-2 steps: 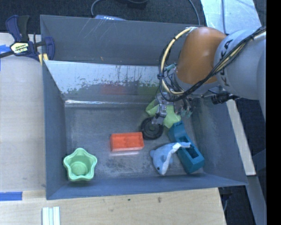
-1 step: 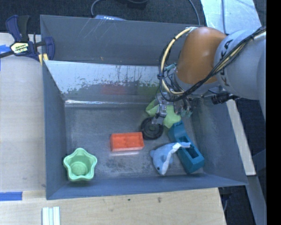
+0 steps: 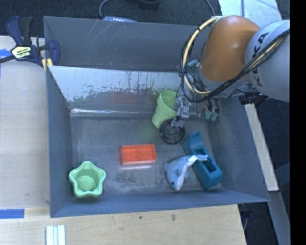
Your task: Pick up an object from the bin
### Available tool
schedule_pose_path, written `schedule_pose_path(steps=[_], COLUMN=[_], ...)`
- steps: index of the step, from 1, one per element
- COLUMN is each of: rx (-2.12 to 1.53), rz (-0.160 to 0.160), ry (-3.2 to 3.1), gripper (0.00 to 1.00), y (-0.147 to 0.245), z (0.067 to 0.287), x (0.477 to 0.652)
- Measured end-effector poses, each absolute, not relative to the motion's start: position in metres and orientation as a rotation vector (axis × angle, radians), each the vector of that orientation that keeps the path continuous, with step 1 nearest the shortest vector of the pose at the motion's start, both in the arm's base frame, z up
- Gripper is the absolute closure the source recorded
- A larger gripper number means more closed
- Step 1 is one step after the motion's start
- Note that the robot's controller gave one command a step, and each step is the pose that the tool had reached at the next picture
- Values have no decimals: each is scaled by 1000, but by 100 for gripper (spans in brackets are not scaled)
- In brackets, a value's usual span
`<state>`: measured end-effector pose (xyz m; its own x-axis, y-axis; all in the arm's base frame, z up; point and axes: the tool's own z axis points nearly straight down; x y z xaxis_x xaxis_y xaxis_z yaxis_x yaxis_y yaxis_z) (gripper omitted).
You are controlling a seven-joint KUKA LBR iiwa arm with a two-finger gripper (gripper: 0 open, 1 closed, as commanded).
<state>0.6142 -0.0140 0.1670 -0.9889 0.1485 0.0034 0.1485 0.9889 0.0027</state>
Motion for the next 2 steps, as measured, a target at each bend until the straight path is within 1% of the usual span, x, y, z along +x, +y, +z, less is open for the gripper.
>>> schedule_pose_path(steps=[1,2], rx=[-227,14], rz=[-6,-4], ry=[-3132,-3150], gripper=[100,100], y=[-12,-9], z=[192,222], x=[614,615])
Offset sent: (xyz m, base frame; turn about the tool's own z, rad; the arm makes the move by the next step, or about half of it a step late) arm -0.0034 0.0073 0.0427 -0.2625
